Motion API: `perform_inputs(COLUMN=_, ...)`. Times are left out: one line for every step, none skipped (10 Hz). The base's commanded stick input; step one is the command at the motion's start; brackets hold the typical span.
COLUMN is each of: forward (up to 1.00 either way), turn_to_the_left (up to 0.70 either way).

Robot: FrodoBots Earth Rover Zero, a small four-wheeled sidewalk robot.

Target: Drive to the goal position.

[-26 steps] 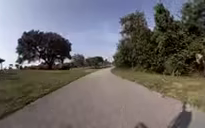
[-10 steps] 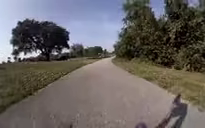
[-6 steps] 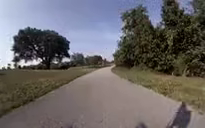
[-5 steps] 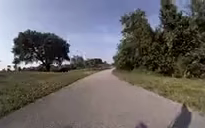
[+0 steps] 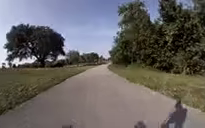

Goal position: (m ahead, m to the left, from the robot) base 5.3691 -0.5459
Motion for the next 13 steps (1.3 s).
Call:
perform_inputs(forward=1.00, turn_to_the_left=0.02)
perform_inputs(forward=1.00, turn_to_the_left=0.02)
perform_inputs(forward=1.00, turn_to_the_left=0.02)
perform_inputs(forward=1.00, turn_to_the_left=0.02)
perform_inputs(forward=1.00, turn_to_the_left=0.02)
perform_inputs(forward=1.00, turn_to_the_left=0.02)
perform_inputs(forward=1.00, turn_to_the_left=0.02)
perform_inputs(forward=1.00, turn_to_the_left=0.02)
perform_inputs(forward=1.00, turn_to_the_left=0.02)
perform_inputs(forward=1.00, turn_to_the_left=0.02)
perform_inputs(forward=1.00, turn_to_the_left=0.02)
perform_inputs(forward=1.00, turn_to_the_left=0.02)
perform_inputs(forward=1.00, turn_to_the_left=0.02)
